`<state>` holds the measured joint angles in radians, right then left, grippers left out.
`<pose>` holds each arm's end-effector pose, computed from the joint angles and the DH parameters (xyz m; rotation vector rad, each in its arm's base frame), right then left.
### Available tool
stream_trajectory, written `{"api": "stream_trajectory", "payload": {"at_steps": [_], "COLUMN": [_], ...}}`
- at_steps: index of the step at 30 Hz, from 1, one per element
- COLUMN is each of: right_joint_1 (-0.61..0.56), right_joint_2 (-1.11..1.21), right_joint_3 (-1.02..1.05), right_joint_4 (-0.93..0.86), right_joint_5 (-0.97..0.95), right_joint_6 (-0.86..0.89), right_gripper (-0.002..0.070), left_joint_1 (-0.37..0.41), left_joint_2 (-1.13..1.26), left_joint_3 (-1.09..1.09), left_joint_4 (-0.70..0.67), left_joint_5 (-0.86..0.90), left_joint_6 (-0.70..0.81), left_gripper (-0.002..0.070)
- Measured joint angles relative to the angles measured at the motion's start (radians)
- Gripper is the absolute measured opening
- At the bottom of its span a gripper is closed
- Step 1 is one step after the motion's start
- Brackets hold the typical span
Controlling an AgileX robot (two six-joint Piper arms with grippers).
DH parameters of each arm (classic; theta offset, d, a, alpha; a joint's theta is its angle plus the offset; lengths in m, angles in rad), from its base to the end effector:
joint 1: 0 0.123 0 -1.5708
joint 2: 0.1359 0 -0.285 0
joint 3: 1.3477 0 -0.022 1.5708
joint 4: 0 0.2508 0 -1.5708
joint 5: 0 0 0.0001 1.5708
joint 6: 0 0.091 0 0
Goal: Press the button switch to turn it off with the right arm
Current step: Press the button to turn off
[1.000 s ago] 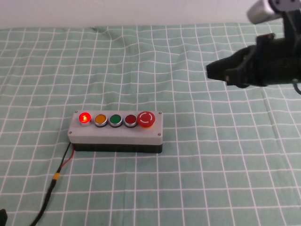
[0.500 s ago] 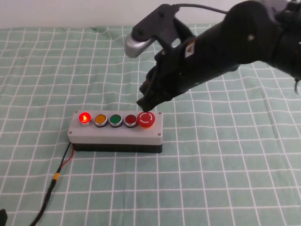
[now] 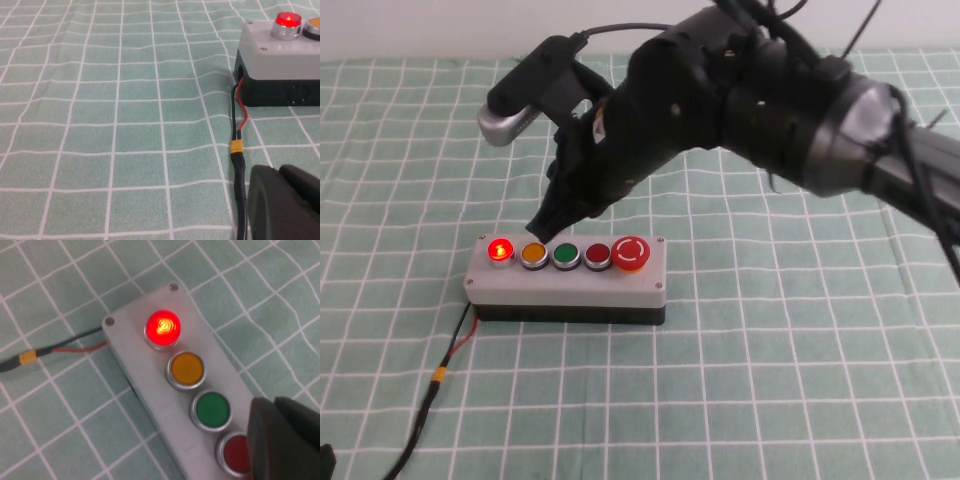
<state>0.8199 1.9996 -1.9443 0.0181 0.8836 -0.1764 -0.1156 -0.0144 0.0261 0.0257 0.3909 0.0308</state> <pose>0.3145 0.3389 0.3252 -1.1624 2.1531 0.3121 0.0518 -0.0051 0.1701 0.1536 1.8799 -0.0325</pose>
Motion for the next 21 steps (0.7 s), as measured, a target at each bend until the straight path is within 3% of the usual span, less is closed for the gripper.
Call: {"api": "stream_trajectory", "payload": {"at_steps": [21], "right_joint_1": [0.023], "right_joint_2": [0.316], "right_joint_3": [-0.322], "right_joint_4": [0.046], "right_joint_5": [-0.078], "right_joint_6": [0.015], "right_gripper": [-0.0012], "left_joint_1": [0.0], "left_joint_2": [0.0], "left_joint_3": [0.0], "left_joint_4": [0.0], "left_joint_5": [0.0], "left_joint_6": [0.0], "left_gripper": [-0.0003]}}
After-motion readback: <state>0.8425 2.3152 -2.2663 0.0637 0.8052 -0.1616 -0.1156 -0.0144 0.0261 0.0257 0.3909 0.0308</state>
